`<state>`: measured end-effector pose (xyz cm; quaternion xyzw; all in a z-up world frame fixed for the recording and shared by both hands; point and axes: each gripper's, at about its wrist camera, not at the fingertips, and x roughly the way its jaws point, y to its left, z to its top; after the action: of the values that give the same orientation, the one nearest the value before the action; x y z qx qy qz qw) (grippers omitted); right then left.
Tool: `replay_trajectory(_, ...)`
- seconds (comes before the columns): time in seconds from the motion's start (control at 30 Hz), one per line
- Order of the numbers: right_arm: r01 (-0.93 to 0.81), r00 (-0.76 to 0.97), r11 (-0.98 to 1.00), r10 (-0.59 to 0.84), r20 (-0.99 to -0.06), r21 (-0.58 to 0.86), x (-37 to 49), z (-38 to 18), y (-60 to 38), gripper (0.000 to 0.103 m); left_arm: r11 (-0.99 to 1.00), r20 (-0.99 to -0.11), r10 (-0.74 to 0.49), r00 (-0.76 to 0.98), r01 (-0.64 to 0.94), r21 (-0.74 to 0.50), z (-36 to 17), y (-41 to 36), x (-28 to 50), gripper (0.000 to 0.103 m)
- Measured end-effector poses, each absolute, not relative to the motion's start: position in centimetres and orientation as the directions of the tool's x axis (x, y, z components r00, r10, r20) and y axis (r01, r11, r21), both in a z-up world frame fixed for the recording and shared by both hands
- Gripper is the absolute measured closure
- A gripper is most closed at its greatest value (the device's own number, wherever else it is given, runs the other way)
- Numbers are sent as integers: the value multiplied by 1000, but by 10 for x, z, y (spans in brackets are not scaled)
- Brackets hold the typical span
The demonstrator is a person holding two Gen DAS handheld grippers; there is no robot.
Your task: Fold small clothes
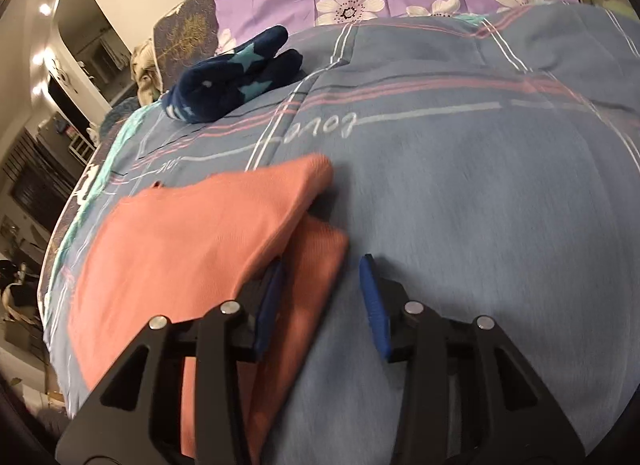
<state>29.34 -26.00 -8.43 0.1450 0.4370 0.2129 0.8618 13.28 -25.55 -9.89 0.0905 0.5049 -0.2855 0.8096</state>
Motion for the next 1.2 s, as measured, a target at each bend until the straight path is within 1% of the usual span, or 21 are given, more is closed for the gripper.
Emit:
replay_trajectory(0.03,-242,534,844,528,-661,479,295,-82,-262,99,813,-865,-379,328,565,-142,-100,-255,131,98)
replay_trajectory(0.07,-252,567,809,568,-596,532,292,-77,-269,99,802,-859,-398,322,577,-155,-100,-254,128,99)
replay_trajectory(0.13,-245,595,785,586,-551,569,292,-77,-275,99,783,-847,-430,312,596,-178,-99,-251,125,100)
replay_trajectory(0.23,-156,585,824,522,-621,545,306,-107,-278,100,761,-836,-451,312,623,-178,-103,-252,123,100)
replay_trajectory(0.3,-132,580,782,559,-592,609,310,-113,-287,102,744,-822,-475,314,642,-185,-104,-253,120,100)
replay_trajectory(0.37,-79,625,800,505,-595,595,308,-108,-299,103,728,-807,-504,308,655,-205,-104,-252,119,100)
replay_trajectory(0.4,-57,633,785,507,-586,617,305,-106,-307,103,720,-801,-516,303,660,-215,-105,-251,120,99)
replay_trajectory(0.47,-91,640,758,541,-545,645,291,-93,-314,101,692,-788,-554,268,674,-257,-106,-250,119,98)
replay_trajectory(0.53,-225,604,736,620,-501,639,275,-73,-302,101,684,-783,-560,272,685,-251,-107,-251,117,95)
replay_trajectory(0.6,-348,531,710,687,-496,612,260,-63,-283,100,681,-779,-570,261,681,-269,-109,-251,118,91)
replay_trajectory(0.63,-396,491,702,706,-510,591,255,-63,-272,97,679,-777,-575,256,679,-279,-109,-251,118,88)
replay_trajectory(0.67,-420,471,722,691,-548,550,251,-67,-262,89,674,-774,-582,250,681,-286,-108,-251,117,86)
replay_trajectory(0.7,-400,483,806,590,-647,436,251,-80,-250,86,669,-773,-584,248,687,-285,-108,-252,115,81)
replay_trajectory(0.73,-382,498,856,508,-702,349,251,-95,-244,94,665,-772,-585,250,692,-280,-108,-253,112,78)
replay_trajectory(0.8,-352,498,829,559,-662,435,255,-95,-258,98,664,-772,-584,253,696,-274,-108,-252,104,74)
replay_trajectory(0.87,-307,513,821,569,-643,482,257,-98,-271,103,663,-765,-591,256,694,-280,-106,-250,96,68)
replay_trajectory(0.9,-293,502,803,591,-631,519,259,-103,-276,103,664,-761,-596,257,691,-287,-104,-248,91,63)
replay_trajectory(0.93,-285,501,794,601,-623,537,261,-104,-279,103,665,-758,-598,261,689,-288,-102,-245,88,63)
replay_trajectory(1.07,-289,522,832,552,-650,474,256,-100,-270,103,700,-728,-593,344,666,-256,-85,-215,72,60)
replay_trajectory(1.13,-291,538,858,512,-669,423,252,-96,-260,103,724,-714,-587,381,642,-253,-78,-197,69,47)
replay_trajectory(1.2,-292,554,882,470,-687,369,247,-94,-253,103,757,-698,-571,432,607,-244,-70,-176,69,44)
